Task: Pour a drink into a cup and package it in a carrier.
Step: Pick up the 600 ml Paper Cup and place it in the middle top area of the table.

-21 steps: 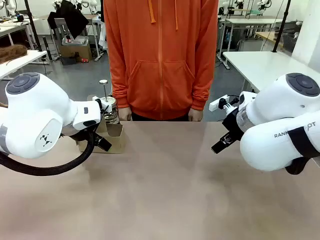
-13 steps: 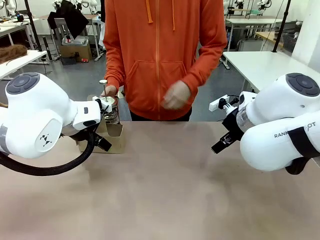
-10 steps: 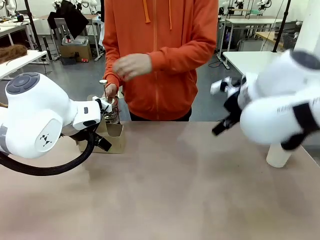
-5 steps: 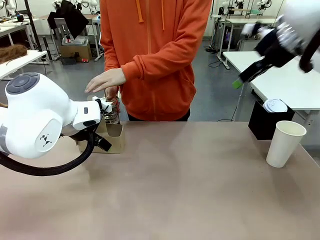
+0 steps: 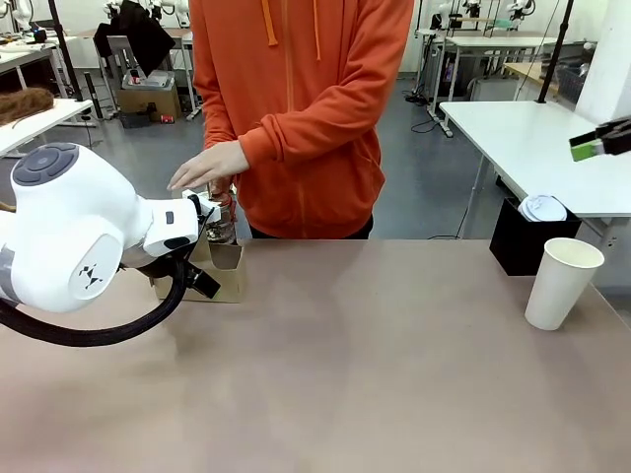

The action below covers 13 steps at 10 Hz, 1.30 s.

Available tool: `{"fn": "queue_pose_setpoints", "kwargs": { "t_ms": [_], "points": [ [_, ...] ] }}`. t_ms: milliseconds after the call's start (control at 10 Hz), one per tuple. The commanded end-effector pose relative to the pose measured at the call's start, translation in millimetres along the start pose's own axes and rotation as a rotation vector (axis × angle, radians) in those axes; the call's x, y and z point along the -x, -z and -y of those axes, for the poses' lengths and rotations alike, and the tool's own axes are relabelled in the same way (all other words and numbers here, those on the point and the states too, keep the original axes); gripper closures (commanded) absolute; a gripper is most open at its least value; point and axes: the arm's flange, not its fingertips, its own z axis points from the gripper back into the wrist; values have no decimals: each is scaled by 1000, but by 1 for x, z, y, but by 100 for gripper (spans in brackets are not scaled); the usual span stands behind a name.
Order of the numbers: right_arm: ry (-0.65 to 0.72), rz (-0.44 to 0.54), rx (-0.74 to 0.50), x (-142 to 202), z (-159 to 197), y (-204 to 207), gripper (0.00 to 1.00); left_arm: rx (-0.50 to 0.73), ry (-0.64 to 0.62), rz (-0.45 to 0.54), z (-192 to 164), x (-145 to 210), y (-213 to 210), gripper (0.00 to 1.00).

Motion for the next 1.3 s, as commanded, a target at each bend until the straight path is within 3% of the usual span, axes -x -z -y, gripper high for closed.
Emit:
{"fn": "queue_pose_setpoints", "kwargs": {
  "t_ms": [0,200,300,400,800,900,1200],
  "points": [
    [-53,164,-63,37,13,9,0,1,0,0,0,0,0,0],
    [-86,239,-78,70,16,7,0,1,0,0,0,0,0,0],
    [-97,248,-78,74,15,6,0,1,0,0,0,0,0,0],
    [-55,197,-47,68,16,2,0,1,0,0,0,0,0,0],
    [-71,212,-61,75,18,4,0,1,0,0,0,0,0,0],
    [-75,313,-52,97,23,2,0,1,0,0,0,0,0,0],
    [-141,491,8,158,19,-21,0,1,0,0,0,0,0,0]
  ]
}}
